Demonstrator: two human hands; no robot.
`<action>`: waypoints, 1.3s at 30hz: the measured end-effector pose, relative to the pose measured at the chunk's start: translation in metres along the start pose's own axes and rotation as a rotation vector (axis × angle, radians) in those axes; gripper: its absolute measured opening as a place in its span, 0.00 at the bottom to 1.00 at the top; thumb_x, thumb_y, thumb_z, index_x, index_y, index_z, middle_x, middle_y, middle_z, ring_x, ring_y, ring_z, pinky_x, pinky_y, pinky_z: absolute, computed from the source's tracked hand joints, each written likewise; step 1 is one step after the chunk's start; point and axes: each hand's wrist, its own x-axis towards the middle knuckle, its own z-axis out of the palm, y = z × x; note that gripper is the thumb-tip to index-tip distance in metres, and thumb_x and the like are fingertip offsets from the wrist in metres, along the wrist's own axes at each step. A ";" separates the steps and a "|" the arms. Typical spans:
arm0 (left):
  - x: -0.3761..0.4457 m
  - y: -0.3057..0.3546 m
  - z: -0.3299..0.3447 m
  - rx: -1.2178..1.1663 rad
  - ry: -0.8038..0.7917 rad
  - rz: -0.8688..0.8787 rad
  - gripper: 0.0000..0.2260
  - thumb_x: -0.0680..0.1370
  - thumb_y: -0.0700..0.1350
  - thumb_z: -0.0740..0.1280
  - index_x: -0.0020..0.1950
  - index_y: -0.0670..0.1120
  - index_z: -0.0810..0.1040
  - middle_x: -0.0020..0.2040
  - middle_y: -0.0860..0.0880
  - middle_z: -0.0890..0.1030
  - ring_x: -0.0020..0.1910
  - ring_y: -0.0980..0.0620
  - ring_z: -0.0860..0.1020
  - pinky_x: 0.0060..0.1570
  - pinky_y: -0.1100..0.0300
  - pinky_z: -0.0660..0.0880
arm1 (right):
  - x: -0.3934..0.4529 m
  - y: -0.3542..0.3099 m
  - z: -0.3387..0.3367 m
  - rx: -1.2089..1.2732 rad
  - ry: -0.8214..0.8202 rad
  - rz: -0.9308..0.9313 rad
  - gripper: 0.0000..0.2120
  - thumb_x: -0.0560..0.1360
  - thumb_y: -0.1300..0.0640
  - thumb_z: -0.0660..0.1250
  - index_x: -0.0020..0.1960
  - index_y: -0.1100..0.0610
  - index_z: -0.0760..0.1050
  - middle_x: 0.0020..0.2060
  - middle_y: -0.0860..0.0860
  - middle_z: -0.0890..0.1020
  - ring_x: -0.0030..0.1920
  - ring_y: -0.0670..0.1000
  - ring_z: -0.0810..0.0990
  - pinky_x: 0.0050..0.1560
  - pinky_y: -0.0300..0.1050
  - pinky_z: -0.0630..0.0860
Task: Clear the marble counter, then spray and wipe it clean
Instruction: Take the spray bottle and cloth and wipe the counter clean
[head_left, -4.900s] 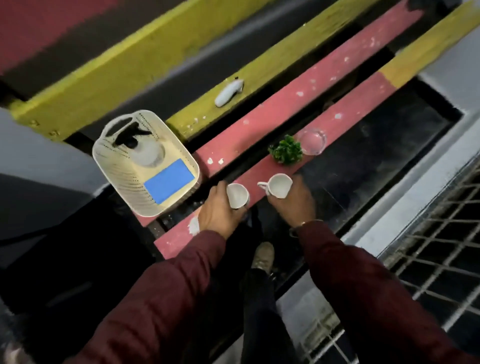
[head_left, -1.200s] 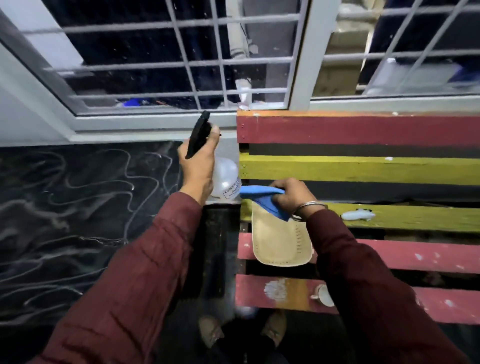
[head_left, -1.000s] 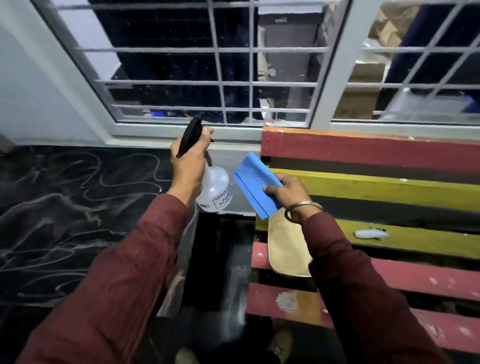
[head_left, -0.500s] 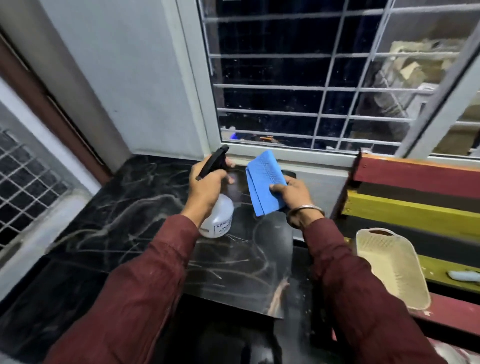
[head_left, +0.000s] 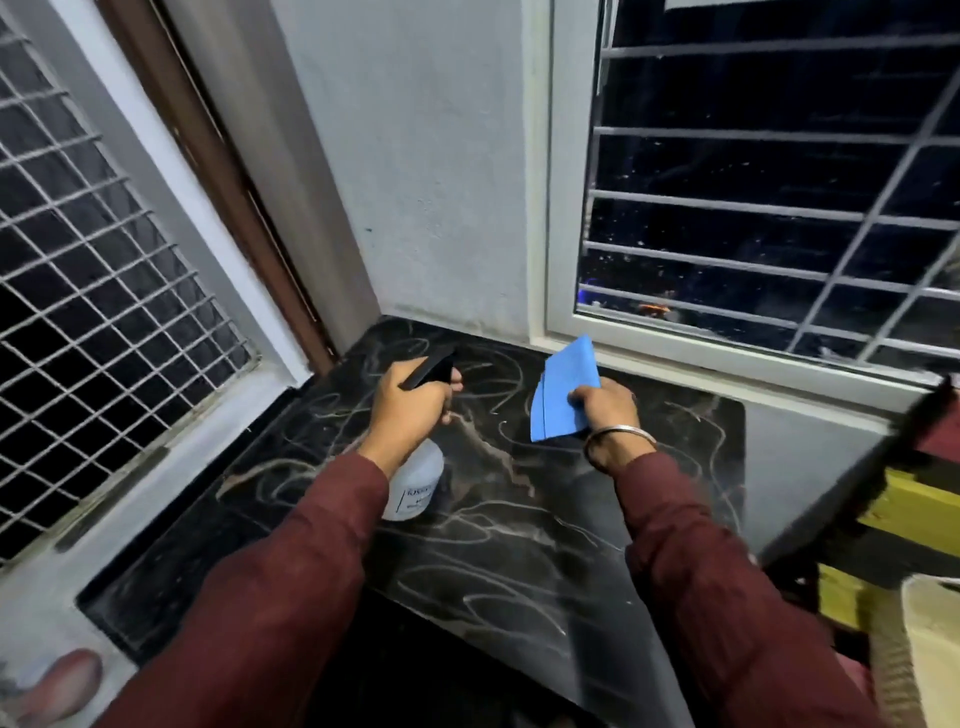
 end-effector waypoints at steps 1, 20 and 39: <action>0.008 -0.006 -0.010 0.055 -0.004 0.007 0.13 0.73 0.31 0.66 0.43 0.46 0.86 0.44 0.46 0.88 0.49 0.46 0.87 0.36 0.57 0.78 | 0.006 0.002 0.010 0.015 0.001 0.023 0.06 0.70 0.69 0.64 0.44 0.61 0.74 0.40 0.58 0.77 0.38 0.57 0.75 0.40 0.51 0.74; 0.224 -0.111 -0.162 0.463 -0.183 -0.089 0.11 0.74 0.49 0.68 0.51 0.48 0.86 0.49 0.42 0.86 0.49 0.37 0.82 0.46 0.52 0.77 | 0.054 0.021 0.224 -0.092 0.270 0.055 0.07 0.68 0.68 0.66 0.45 0.62 0.76 0.37 0.59 0.75 0.34 0.56 0.72 0.35 0.47 0.70; 0.286 -0.126 -0.186 0.644 -0.148 -0.197 0.18 0.78 0.44 0.65 0.67 0.43 0.80 0.67 0.38 0.80 0.67 0.36 0.76 0.66 0.49 0.71 | 0.093 0.046 0.276 -0.004 0.313 0.130 0.08 0.72 0.66 0.63 0.51 0.61 0.73 0.45 0.61 0.76 0.45 0.60 0.75 0.43 0.55 0.73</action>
